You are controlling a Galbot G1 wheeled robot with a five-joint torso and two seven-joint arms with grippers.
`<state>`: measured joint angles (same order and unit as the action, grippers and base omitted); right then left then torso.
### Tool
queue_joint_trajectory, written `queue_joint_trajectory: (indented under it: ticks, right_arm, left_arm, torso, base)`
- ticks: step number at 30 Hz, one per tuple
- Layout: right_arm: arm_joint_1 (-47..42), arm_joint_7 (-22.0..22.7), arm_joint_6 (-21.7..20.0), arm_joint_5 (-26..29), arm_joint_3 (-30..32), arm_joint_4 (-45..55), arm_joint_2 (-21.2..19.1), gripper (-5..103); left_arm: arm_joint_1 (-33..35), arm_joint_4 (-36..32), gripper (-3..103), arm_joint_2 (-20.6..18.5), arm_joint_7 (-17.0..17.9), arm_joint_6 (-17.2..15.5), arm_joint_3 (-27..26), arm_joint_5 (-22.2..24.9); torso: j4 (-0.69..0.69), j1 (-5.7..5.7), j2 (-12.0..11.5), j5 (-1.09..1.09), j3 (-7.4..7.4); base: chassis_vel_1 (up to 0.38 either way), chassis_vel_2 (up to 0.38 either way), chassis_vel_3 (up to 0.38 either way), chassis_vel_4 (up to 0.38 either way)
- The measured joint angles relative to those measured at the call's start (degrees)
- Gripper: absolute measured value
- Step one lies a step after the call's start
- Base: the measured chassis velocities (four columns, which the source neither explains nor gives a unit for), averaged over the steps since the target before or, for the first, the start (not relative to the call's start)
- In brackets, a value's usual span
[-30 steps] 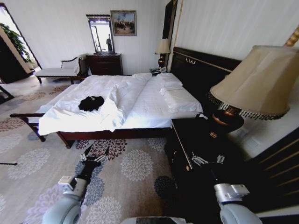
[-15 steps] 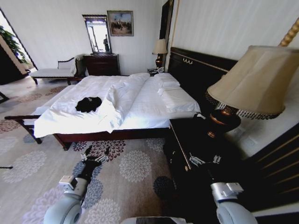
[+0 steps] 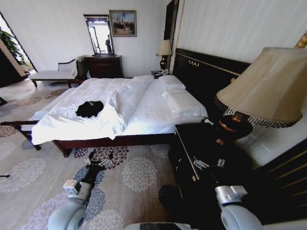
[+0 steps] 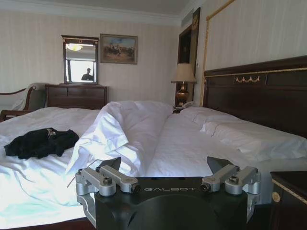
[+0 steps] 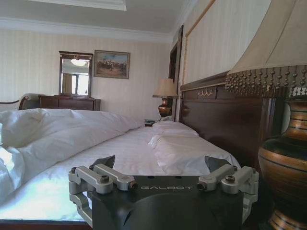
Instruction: Fold the clothes on the bed.
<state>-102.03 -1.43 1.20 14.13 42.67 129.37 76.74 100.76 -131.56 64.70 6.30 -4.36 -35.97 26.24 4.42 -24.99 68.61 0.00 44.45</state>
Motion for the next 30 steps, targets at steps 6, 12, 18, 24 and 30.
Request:
queue_joint_trajectory:
  ticks: [6, 12, 18, 24, 30]
  right_arm:
    - [-0.38, 0.01, -0.2, 0.29, 0.15, 0.57, -0.01, 100]
    - [-0.83, 0.01, -0.2, 0.23, 0.25, 0.94, 0.19, 100]
    - [-1.22, 0.0, -0.2, 0.1, 0.22, 1.38, 0.44, 100]
    - [-1.28, -0.01, -0.19, -0.07, 0.24, 1.33, 0.45, 100]
    - [-1.22, -0.01, -0.22, -0.09, 0.24, 1.28, 0.4, 100]
  left_arm:
    - [0.47, 0.0, 100, 0.21, 0.0, 0.02, 0.35, -0.35]
    - [0.56, -0.1, 100, 0.27, -0.01, 0.11, 0.61, -0.51]
    - [0.51, -0.19, 100, 0.22, -0.02, 0.14, 0.51, -0.48]
    - [0.32, -0.17, 100, 0.28, -0.04, 0.15, 0.88, -0.48]
    - [-0.06, -0.07, 100, 0.2, -0.02, 0.15, 1.22, -0.47]
  torso:
    - [-0.01, 0.0, 0.0, 0.0, 0.0]
    - [-0.01, -0.01, 0.0, -0.01, 0.0]
    - [0.0, 0.0, 0.0, -0.01, 0.0]
    - [-0.01, 0.01, 0.0, 0.0, 0.0]
    - [0.0, 0.01, 0.0, -0.01, 0.0]
  base:
    - [-0.092, 0.08, 0.101, -0.077]
    - [-0.067, 0.09, 0.093, -0.082]
    - [-0.065, 0.074, 0.057, -0.079]
    - [-0.069, 0.07, 0.076, -0.064]
    - [-0.071, 0.072, 0.076, -0.071]
